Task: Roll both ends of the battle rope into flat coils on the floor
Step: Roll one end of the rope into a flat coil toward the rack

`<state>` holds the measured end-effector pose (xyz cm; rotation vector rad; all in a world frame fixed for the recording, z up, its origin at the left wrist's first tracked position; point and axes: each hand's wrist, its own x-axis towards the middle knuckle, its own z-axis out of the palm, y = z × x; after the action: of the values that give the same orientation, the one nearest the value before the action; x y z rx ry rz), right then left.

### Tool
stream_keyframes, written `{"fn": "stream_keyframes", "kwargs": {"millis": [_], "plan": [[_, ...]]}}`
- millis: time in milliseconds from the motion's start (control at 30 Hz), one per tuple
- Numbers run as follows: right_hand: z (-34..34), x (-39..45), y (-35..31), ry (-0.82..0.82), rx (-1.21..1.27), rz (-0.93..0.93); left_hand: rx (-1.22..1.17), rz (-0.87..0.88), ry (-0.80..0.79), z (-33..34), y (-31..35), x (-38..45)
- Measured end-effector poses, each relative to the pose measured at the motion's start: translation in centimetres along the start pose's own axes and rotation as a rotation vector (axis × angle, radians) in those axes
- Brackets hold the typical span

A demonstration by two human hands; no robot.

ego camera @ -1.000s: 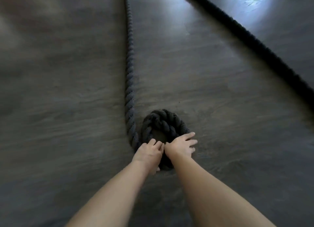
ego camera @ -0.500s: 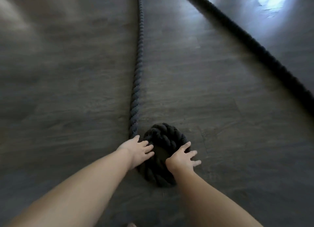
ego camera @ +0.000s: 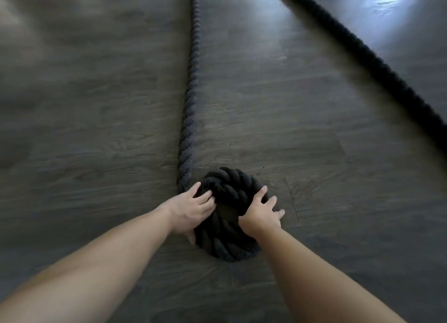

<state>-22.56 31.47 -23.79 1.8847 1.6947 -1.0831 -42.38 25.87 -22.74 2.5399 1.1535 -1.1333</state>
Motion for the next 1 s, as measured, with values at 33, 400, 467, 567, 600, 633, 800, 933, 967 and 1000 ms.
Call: {"fn": "stream_keyframes", "kwargs": {"millis": [33,400,467,567,600,633,800,933,967,1000], "plan": [[-0.3,0.1,0.0,-0.007,-0.010,-0.016,0.022,-0.007,0.002,0.1,0.1,0.1],[0.6,-1.2,-4.5,0.148,0.307,0.050,-0.249,-0.405,0.027,-1.7,1.1,2.0],[0.1,-0.6,-6.1,0.146,0.287,0.085,-0.292,-0.425,0.037,-2.0,0.9,2.5],[-0.2,0.1,-7.7,0.128,0.212,0.133,-0.355,-0.443,0.065,-1.9,0.8,2.7],[-0.1,0.3,-7.9,0.126,0.204,0.140,-0.371,-0.445,0.078,-1.8,0.7,2.6],[0.0,0.4,-7.9,0.124,0.203,0.144,-0.389,-0.441,0.099,-1.9,0.6,2.5],[0.1,0.8,-7.5,0.132,0.130,0.125,-0.465,-0.285,0.245,-2.3,-2.6,1.4],[0.2,1.3,-7.8,0.131,0.136,0.137,-0.185,-0.145,0.200,-2.5,-8.2,0.9],[0.2,1.4,-7.8,0.127,0.143,0.142,-0.109,-0.121,0.130,-2.5,-9.5,1.0],[0.3,1.5,-7.8,0.124,0.143,0.145,-0.051,-0.094,0.066,-2.4,-10.6,1.3]]}}
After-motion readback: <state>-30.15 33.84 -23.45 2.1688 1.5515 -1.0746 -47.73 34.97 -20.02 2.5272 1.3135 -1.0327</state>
